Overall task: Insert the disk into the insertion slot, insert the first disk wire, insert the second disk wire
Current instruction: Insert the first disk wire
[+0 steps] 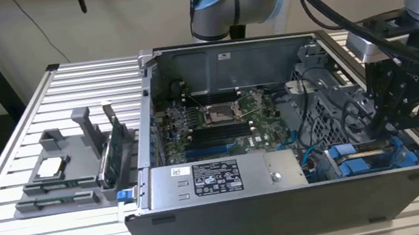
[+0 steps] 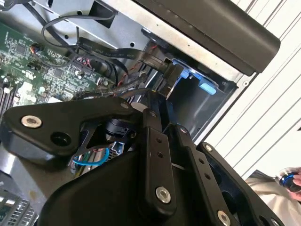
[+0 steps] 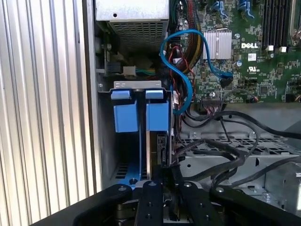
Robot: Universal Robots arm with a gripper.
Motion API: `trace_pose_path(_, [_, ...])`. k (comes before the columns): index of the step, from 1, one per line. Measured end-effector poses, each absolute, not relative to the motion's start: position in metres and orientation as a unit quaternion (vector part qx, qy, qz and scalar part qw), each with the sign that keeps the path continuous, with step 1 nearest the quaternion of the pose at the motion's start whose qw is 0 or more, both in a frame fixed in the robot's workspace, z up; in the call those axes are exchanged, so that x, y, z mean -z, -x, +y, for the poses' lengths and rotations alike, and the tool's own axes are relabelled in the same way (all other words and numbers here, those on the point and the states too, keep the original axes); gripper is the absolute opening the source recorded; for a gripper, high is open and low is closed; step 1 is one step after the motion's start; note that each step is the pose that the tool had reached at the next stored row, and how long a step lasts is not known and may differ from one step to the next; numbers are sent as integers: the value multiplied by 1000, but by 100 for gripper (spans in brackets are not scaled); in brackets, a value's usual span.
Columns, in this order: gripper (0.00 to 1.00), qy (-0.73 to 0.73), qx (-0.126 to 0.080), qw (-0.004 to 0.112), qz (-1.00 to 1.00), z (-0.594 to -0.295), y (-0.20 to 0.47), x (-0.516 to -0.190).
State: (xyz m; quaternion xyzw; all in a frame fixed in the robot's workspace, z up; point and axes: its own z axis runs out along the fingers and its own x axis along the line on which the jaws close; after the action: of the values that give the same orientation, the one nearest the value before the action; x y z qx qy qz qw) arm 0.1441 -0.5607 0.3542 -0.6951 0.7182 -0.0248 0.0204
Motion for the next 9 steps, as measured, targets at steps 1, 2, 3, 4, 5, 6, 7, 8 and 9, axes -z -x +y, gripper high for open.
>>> trace_pose_path(1, [19, 695, 25, 20, 718, -561, -144, -354])
trace_pose_path(2, [19, 695, 25, 21, 718, -561, -144, -354])
trace_pose_path(3, [19, 695, 25, 21, 718, -561, -144, -354])
trace_pose_path(4, [19, 695, 24, 20, 718, -561, -145, -353])
trace_pose_path(5, [19, 695, 20, 16, 718, -561, -146, -353])
trace_pose_path(6, [19, 695, 17, 12, 718, -561, -147, -353])
trace_pose_path(7, [19, 695, 13, 8, 718, -561, -148, -352])
trace_pose_path(8, [19, 696, 9, 4, 718, -561, -151, -352])
trace_pose_path(9, [19, 696, 6, 1, 718, -561, -154, -352])
